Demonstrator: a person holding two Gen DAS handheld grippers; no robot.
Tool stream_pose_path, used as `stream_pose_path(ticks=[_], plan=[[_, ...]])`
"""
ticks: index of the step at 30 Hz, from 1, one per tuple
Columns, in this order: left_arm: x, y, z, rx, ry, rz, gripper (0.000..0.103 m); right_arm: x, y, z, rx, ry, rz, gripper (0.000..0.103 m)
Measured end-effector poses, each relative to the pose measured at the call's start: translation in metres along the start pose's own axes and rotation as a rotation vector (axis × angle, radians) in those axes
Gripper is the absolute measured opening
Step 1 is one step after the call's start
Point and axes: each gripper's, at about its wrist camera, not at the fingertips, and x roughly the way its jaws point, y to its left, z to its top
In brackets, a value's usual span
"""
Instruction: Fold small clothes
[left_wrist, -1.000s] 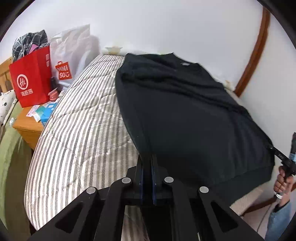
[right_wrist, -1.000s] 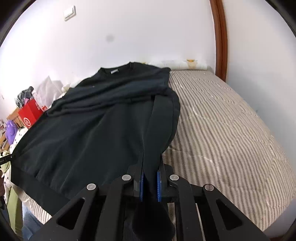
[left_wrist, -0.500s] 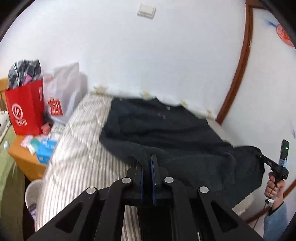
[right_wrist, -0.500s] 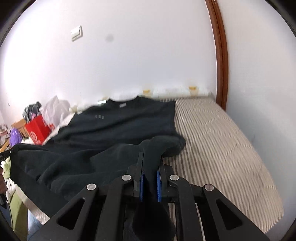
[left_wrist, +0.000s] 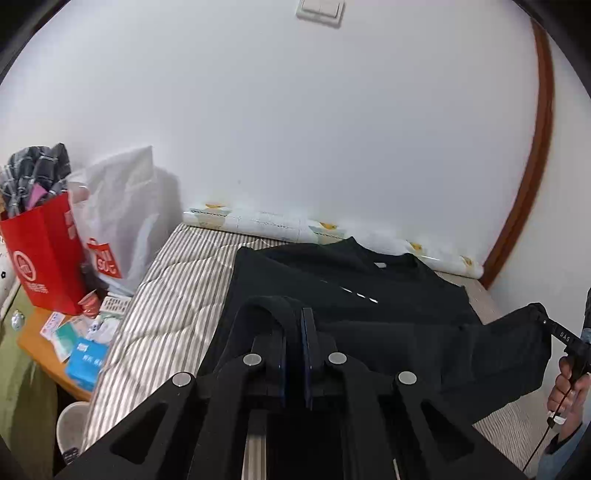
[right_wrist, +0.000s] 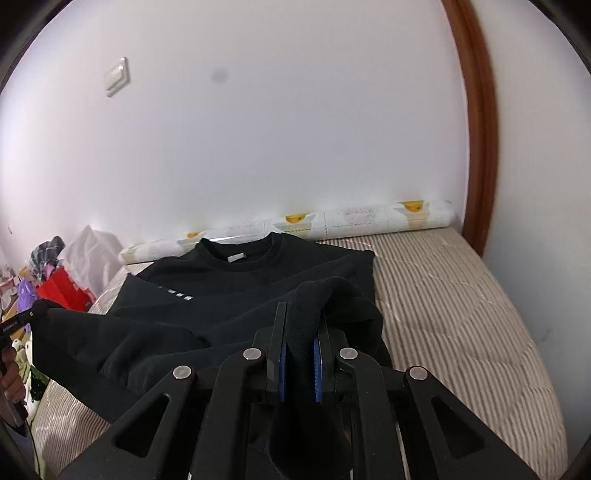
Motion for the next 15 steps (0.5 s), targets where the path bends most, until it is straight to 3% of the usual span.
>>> stream_pose_path(ticks=[6, 15], plan=[[0.064, 0.008, 0.001, 0.020, 0.071, 0.058, 0.007, 0.063, -0.013, 0.003, 0.029, 0.070, -0.013, 0.011], [0.104, 0.026, -0.017, 0.014, 0.142, 0.075, 0.010, 0.122, -0.023, -0.016, 0.039, 0.171, -0.098, 0.012]])
